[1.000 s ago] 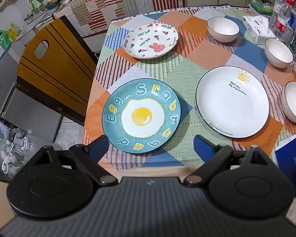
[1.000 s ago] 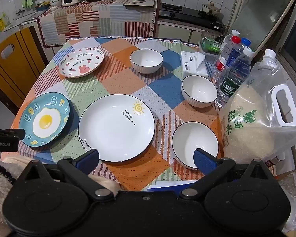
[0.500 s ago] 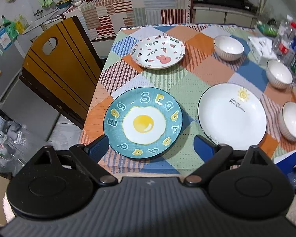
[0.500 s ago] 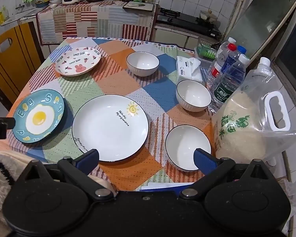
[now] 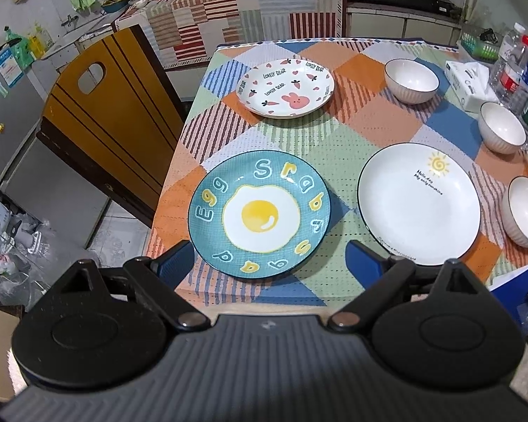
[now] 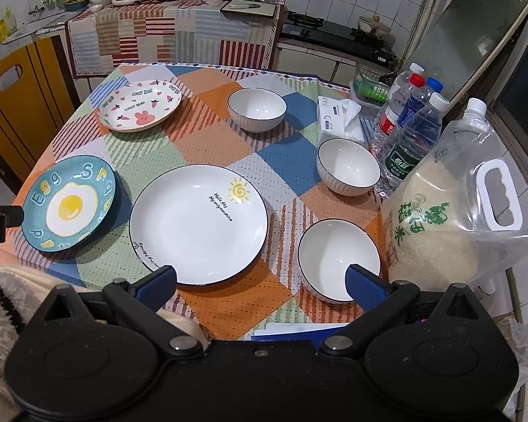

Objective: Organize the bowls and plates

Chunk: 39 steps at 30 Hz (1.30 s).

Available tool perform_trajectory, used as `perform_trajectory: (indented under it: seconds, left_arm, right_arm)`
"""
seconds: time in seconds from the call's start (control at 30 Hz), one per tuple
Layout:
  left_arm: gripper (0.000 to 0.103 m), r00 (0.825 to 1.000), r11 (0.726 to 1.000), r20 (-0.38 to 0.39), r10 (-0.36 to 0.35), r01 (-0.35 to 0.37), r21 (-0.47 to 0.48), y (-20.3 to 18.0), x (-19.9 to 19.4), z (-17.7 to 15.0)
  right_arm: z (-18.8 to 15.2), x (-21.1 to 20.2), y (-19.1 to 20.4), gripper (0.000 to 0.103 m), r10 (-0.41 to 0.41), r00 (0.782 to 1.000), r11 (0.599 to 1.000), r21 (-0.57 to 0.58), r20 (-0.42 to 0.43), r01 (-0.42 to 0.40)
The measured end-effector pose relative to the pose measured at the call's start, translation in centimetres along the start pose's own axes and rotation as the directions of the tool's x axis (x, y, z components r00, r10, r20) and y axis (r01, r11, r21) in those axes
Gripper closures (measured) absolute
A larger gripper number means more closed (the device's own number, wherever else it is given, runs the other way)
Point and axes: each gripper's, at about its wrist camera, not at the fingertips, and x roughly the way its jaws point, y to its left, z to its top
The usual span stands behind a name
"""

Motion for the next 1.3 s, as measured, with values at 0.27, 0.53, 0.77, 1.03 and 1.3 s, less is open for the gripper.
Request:
perform_trajectory:
  seconds: [0.27, 0.53, 0.77, 1.03, 1.3]
  left_arm:
    - [0.01, 1.0, 1.0, 0.012, -0.007, 0.007, 0.02, -0.12, -0.18, 0.03]
    - [0.01, 0.999, 0.999, 0.016, -0.029, 0.029, 0.014, -0.05, -0.47, -0.05]
    - [0.01, 0.998, 0.998, 0.017, -0.056, 0.056, 0.0, 0.19, -0.51, 0.06]
    - [0.01, 0.997, 0.997, 0.008, -0.073, 0.073, -0.014, 0.48, -0.25, 0.08]
    - [0.01, 0.997, 0.997, -0.008, -0.079, 0.079, -0.011, 0.47, 0.25, 0.18]
  right_arm:
    - [-0.05, 0.24, -0.27, 0.0, -0.007, 1.0, 1.0, 0.009, -0.002, 0.007]
    - [0.03, -0.43, -0.32, 0.0, 0.001, 1.0, 1.0, 0.012, 0.027, -0.001]
    - [0.17, -0.47, -0.43, 0.0, 0.004, 0.999, 1.0, 0.018, 0.037, -0.005]
    - [0.1, -0.33, -0.43, 0.0, 0.015, 0.999, 1.0, 0.014, 0.033, -0.016]
    - [-0.12, 0.16, -0.47, 0.0, 0.018, 0.999, 1.0, 0.004, 0.034, -0.018]
